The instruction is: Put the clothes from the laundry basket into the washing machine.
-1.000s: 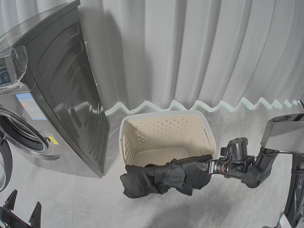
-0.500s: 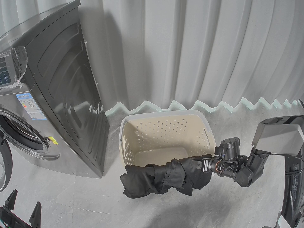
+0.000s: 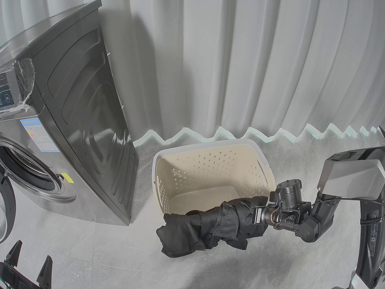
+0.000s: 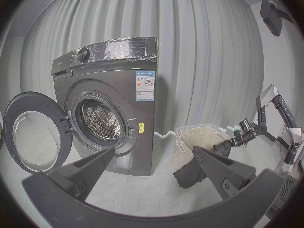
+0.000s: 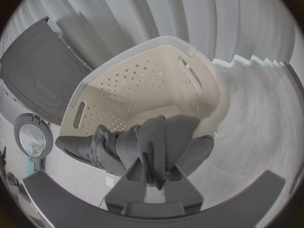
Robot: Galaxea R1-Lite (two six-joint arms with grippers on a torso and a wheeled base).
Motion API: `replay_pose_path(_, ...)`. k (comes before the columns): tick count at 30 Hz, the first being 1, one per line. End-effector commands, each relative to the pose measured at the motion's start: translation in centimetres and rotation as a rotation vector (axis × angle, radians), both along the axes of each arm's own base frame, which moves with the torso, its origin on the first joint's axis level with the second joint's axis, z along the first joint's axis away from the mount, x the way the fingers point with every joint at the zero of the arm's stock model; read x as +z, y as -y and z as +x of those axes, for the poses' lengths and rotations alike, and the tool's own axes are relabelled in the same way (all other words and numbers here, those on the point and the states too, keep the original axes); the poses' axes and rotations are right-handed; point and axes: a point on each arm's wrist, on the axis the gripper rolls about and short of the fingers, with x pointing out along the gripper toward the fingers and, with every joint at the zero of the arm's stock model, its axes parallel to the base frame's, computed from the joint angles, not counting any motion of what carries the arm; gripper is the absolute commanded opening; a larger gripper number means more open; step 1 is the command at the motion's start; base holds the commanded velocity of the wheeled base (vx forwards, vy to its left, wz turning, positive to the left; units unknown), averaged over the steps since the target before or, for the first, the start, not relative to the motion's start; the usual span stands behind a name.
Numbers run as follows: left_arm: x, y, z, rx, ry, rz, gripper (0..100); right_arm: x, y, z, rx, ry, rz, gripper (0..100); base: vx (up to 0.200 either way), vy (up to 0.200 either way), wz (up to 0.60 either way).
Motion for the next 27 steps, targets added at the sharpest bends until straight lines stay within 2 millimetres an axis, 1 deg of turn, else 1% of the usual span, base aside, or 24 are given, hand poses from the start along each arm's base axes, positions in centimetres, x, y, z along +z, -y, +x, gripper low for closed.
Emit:
replay_pose_path(1, -0.4, 0.0, 0.0, 0.000, 0.003, 0.000, 100, 0.7, -0.6, -1.4, 0.034, -0.005, 0.005, 0, 0.000, 0.000, 0.00)
replay_pose_path(2, -0.4, 0.0, 0.0, 0.000, 0.003, 0.000, 100, 0.8, -0.7, -1.6, 0.035, -0.007, 0.006, 0, 0.000, 0.000, 0.00)
replay_pose_path(6, -0.4, 0.0, 0.0, 0.001, 0.003, 0.000, 100, 1.9, -1.1, -3.3, 0.053, -0.017, 0.027, 0, 0.000, 0.000, 0.00)
replay_pose_path(10, -0.4, 0.0, 0.0, 0.001, 0.003, 0.000, 100, 3.1, -1.2, -4.4, 0.069, -0.003, 0.038, 0, 0.000, 0.000, 0.00)
replay_pose_path(19, -0.4, 0.0, 0.0, 0.001, 0.003, 0.000, 100, 7.9, -1.3, -7.7, 0.125, 0.101, 0.103, 0, 0.000, 0.000, 0.00)
replay_pose_path(20, -0.4, 0.0, 0.0, 0.001, 0.003, 0.000, 100, 8.1, -1.3, -7.8, 0.127, 0.105, 0.105, 0, 0.000, 0.000, 0.00)
replay_pose_path(22, -0.4, 0.0, 0.0, 0.001, 0.003, 0.000, 100, 9.4, -1.4, -8.9, 0.129, 0.145, 0.112, 0, 0.000, 0.000, 0.00)
replay_pose_path(25, -0.4, 0.0, 0.0, 0.001, 0.003, 0.000, 100, 10.4, -1.6, -10.2, 0.141, 0.179, 0.121, 0, 0.000, 0.000, 0.00)
replay_pose_path(27, -0.4, 0.0, 0.0, 0.001, 0.003, 0.001, 100, 11.5, -1.6, -11.3, 0.163, 0.209, 0.142, 0, 0.000, 0.000, 0.00)
